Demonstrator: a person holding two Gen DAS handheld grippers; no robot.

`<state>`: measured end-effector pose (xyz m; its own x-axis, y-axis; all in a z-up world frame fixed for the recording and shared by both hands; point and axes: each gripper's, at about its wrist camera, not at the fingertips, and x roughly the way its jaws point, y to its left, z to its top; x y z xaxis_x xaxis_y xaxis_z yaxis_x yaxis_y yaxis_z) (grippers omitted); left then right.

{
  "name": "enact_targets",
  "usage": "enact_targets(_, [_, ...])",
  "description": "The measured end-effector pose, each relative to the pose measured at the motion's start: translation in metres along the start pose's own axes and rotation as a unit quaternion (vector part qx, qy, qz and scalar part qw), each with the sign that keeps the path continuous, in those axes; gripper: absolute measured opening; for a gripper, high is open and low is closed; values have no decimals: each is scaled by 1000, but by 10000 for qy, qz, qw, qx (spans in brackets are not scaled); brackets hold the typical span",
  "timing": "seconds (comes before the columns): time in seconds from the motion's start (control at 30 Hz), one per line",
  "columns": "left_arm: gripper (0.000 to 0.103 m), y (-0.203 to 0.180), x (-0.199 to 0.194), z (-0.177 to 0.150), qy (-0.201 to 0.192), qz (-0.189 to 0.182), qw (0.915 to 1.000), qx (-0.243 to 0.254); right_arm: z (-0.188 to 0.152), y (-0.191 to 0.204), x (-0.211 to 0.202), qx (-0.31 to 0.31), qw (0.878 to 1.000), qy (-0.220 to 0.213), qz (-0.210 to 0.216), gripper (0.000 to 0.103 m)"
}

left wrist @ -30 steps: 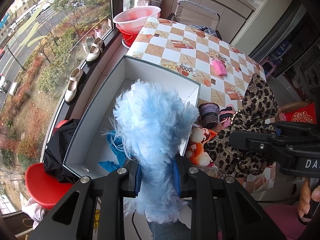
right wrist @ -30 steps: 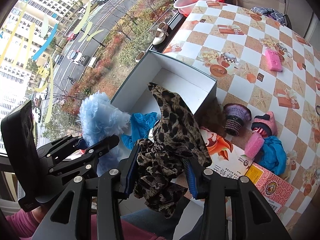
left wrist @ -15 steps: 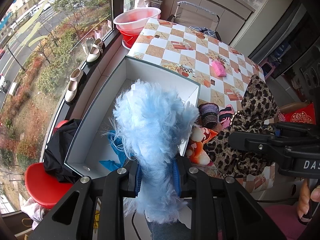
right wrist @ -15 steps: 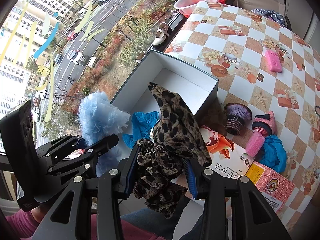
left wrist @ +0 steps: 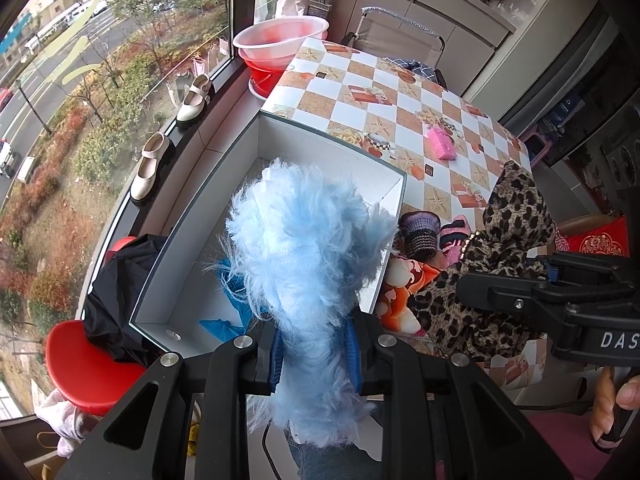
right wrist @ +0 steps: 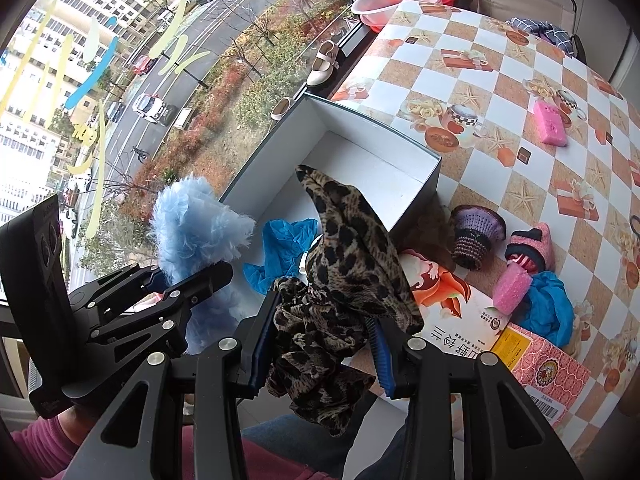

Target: Organize soft objects

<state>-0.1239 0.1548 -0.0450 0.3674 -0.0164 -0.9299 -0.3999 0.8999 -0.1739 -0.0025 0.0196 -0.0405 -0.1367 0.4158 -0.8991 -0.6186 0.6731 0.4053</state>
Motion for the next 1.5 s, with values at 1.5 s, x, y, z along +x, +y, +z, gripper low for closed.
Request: enact_targets(1.5, [27, 11, -2, 11, -85, 14, 9998, -164, 6, 10, -1, -148, 9998, 8, -118, 43])
